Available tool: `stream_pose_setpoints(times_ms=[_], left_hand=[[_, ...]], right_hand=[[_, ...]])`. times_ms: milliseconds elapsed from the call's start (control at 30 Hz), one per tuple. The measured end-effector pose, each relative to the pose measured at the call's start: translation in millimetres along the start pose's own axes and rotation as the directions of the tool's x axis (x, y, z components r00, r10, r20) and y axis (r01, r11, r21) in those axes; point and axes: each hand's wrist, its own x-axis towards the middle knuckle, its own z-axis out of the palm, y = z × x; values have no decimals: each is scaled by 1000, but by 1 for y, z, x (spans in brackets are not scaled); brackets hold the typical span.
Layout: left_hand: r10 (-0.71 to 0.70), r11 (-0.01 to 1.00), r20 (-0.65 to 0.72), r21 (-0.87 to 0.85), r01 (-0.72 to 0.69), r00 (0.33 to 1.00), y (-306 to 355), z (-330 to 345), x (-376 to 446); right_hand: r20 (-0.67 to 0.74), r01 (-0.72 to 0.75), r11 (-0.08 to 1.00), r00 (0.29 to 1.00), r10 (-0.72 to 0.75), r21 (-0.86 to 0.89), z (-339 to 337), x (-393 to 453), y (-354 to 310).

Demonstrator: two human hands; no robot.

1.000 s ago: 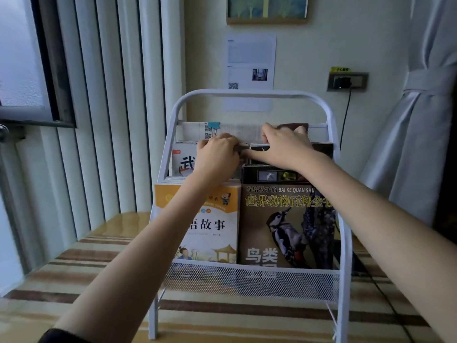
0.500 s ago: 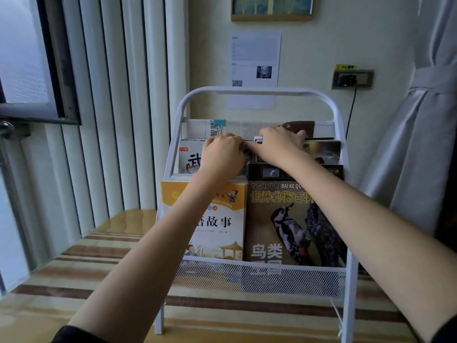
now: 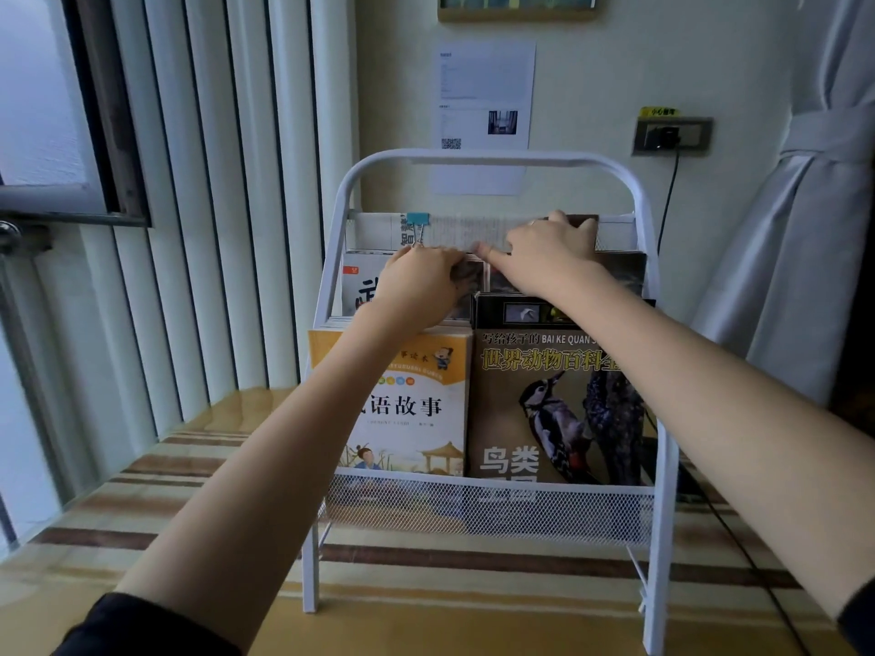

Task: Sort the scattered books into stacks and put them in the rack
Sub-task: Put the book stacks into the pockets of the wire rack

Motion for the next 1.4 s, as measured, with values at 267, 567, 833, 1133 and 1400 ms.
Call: stream_pose_setpoints(times_ms=[267,567,833,1133,1400], left_hand=[[-91,985,-24,144,94,996,-63,-4,0],[-77,966,-32,246,82,997,-60,-8,10],[-160,987,13,-19,160,987,-61,-15,-2],[-597,714,-284,-614,335,751,-92,37,-120],[-620,737,-301,-539,407,724,-81,51,-121]], right_hand=[[-128,281,868,960,-251,409,-10,-7,-15],[-35,265,960,964,-263,92,-17,-5,-43],[40,204,906,971,-235,370,-19,-23,-28],[-367,-60,811,870,328,583,68,-122,65],[-248,-290,682,779,575,672,97,-136,67]])
